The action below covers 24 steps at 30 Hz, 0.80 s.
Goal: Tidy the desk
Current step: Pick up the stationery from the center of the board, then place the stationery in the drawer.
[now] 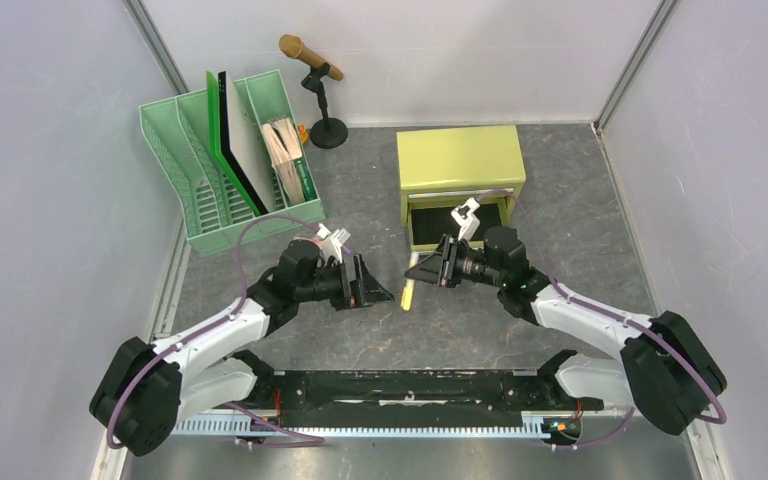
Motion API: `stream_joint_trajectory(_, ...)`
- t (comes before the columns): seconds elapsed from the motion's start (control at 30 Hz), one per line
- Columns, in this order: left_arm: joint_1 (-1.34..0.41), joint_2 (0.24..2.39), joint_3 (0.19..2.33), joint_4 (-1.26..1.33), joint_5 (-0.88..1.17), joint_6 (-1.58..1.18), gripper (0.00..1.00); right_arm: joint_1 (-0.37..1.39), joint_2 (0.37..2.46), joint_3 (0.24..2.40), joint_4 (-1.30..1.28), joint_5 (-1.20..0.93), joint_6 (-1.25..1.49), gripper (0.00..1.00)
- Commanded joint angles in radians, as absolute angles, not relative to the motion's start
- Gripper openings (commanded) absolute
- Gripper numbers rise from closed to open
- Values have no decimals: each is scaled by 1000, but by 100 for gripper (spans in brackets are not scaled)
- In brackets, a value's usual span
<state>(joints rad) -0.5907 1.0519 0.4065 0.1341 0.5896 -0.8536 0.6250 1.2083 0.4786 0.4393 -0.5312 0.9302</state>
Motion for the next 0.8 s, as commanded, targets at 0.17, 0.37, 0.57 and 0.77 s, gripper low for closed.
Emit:
stream_joint_trajectory(0.17,-592,1121,602,-342,336,-614,100,515,1124,518,283,-475,799,2)
stream_joint_trajectory(0.37,-591,1185,783,-632,115,-459,100,418,1105,518,238,-498,763,2)
stream_joint_trajectory(0.57,-591,1180,933,-808,-171,-430,100,327,1105,531,222,-516,758,2)
stream_joint_trajectory(0.77,-591,1075,953,-850,-440,-494,100,276,1113,534,237,-494,796,1)
